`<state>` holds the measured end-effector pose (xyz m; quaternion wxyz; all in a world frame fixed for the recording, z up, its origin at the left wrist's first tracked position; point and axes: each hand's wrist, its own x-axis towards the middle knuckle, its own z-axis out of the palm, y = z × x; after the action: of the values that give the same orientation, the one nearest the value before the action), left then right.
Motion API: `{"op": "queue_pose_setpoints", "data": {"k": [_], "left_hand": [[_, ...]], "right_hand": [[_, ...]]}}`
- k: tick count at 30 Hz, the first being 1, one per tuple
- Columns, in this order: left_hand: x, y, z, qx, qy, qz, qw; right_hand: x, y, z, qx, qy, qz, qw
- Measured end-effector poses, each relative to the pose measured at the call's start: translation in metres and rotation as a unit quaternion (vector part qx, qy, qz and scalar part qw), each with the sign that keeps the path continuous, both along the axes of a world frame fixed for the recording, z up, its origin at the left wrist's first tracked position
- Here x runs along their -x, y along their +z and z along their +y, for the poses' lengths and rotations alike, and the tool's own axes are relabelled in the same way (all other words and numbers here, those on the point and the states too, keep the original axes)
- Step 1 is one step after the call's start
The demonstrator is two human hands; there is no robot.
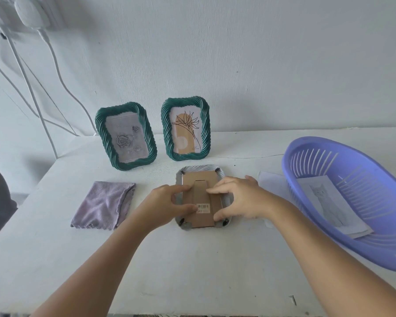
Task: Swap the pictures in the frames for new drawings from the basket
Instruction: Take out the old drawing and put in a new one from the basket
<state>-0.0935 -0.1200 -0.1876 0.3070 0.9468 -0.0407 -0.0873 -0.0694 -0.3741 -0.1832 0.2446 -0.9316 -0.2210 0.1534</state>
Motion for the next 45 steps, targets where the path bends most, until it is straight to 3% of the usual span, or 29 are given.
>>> {"op": "queue_pose_setpoints", "data": {"k": [21,33,45], "left_hand": [[0.000,0.004,-0.003,0.025,0.016,0.031,0.999],[-0.002,0.001,-0.003,0.014,0.014,0.032,0.999],[-0.001,0.002,-0.003,0.013,0.017,0.042,0.999]], "right_hand": [[0.001,0.002,-0.005,0.037,0.066,-0.003,0.997],[0.021,-0.009,0.002,0.003,0.028,-0.086,0.996],[0.015,-0.013,0.001,-0.022,0.016,-0.080,0.996]]}}
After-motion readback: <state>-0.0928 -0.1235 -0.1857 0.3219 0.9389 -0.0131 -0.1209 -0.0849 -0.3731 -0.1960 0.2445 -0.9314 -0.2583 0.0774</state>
